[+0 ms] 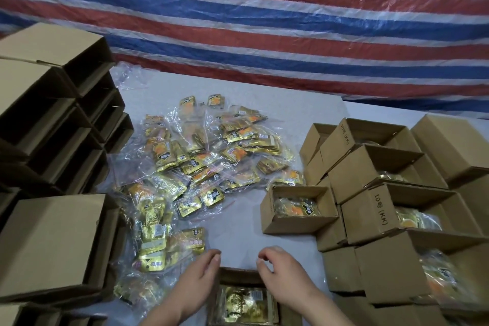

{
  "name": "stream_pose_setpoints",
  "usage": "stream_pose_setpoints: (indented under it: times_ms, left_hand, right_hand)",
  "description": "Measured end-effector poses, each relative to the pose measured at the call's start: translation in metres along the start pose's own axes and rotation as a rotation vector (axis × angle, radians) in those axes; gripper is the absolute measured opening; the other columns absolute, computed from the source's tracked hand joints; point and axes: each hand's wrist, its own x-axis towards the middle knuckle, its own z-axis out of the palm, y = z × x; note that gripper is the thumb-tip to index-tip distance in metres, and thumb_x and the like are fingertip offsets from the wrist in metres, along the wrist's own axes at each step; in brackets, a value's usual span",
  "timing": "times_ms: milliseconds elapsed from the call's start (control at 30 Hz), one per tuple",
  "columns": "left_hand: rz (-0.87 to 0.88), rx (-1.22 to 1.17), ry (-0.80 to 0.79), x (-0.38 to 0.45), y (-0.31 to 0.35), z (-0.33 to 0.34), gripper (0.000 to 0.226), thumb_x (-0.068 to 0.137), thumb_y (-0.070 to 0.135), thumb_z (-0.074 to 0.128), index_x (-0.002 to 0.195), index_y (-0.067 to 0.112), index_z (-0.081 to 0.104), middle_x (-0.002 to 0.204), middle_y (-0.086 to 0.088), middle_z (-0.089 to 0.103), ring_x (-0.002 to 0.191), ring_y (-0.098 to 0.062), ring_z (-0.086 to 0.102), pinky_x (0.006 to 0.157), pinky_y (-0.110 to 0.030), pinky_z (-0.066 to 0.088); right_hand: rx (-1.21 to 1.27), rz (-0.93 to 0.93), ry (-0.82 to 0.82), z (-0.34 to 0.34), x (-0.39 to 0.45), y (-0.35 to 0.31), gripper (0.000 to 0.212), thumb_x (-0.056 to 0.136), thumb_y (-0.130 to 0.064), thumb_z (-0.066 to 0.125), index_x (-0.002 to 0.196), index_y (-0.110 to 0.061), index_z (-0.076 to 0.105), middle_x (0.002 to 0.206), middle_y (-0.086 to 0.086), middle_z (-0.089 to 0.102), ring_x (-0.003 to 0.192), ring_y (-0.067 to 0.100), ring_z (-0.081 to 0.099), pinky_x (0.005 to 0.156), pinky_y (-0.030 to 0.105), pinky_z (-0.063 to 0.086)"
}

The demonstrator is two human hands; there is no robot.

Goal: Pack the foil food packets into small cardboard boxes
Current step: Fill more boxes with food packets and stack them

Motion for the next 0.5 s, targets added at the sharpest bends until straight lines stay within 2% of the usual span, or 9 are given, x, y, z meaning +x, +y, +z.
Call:
stream_pose_setpoints:
  times_ms: [67, 133, 233, 367, 433, 500]
  left_hand:
    - [0.050, 0.138, 0.056, 0.026, 0.001, -0.012, 0.034, 0.102, 0.041, 0.039, 0.130, 0.026, 0.053, 0.128, 0.007, 0.057, 0.116, -0.010, 0.054, 0.092, -0.023, 0.040]
    - [0.070, 0.376, 0.069, 0.057, 0.002, -0.024, 0.040, 0.101, 0.039, 0.041, 0.135, 0.020, 0.049, 0.135, -0.001, 0.056, 0.119, -0.018, 0.056, 0.096, -0.030, 0.043]
    - [0.062, 0.784, -0.062, 0.097, 0.007, -0.031, 0.046, 0.096, 0.040, 0.044, 0.135, 0.016, 0.042, 0.138, -0.007, 0.050, 0.120, -0.024, 0.053, 0.097, -0.039, 0.045]
    - [0.015, 1.323, -0.181, 0.122, 0.008, -0.026, 0.092, 0.083, 0.050, 0.063, 0.149, 0.002, 0.021, 0.144, -0.012, 0.042, 0.124, -0.027, 0.050, 0.093, -0.038, 0.045]
    - [-0.016, 1.478, -0.228, 0.124, 0.005, -0.026, 0.087, 0.080, 0.053, 0.067, 0.145, 0.005, 0.033, 0.137, -0.007, 0.050, 0.117, -0.024, 0.055, 0.087, -0.038, 0.046]
    - [-0.033, 1.526, -0.279, 0.123, -0.002, -0.025, 0.078, 0.077, 0.052, 0.073, 0.138, 0.012, 0.045, 0.132, -0.001, 0.055, 0.117, -0.022, 0.057, 0.091, -0.040, 0.045]
  right_hand:
    - [-0.074, 0.018, -0.046, 0.008, 0.001, 0.007, 0.033, 0.101, -0.045, 0.040, 0.115, -0.025, 0.062, 0.114, -0.005, 0.059, 0.107, 0.014, 0.057, 0.091, 0.029, 0.045]
    - [-0.120, 0.024, -0.035, 0.015, 0.000, 0.012, 0.034, 0.101, -0.047, 0.037, 0.110, -0.027, 0.062, 0.111, -0.004, 0.061, 0.104, 0.018, 0.059, 0.088, 0.032, 0.045]
    - [-0.136, 0.021, 0.005, 0.020, 0.001, 0.016, 0.035, 0.101, -0.047, 0.034, 0.106, -0.026, 0.061, 0.107, -0.004, 0.062, 0.099, 0.020, 0.060, 0.085, 0.034, 0.045]
    - [-0.115, 0.028, 0.007, 0.021, 0.002, 0.015, 0.035, 0.100, -0.046, 0.034, 0.104, -0.024, 0.061, 0.103, -0.003, 0.061, 0.096, 0.021, 0.060, 0.085, 0.036, 0.047]
    - [-0.119, 0.039, -0.006, 0.020, 0.001, 0.014, 0.035, 0.101, -0.045, 0.034, 0.104, -0.023, 0.061, 0.103, -0.002, 0.061, 0.096, 0.022, 0.060, 0.085, 0.037, 0.048]
    - [-0.122, 0.050, -0.007, 0.020, 0.000, 0.015, 0.035, 0.101, -0.044, 0.034, 0.104, -0.023, 0.061, 0.105, -0.001, 0.062, 0.098, 0.023, 0.059, 0.087, 0.037, 0.047]
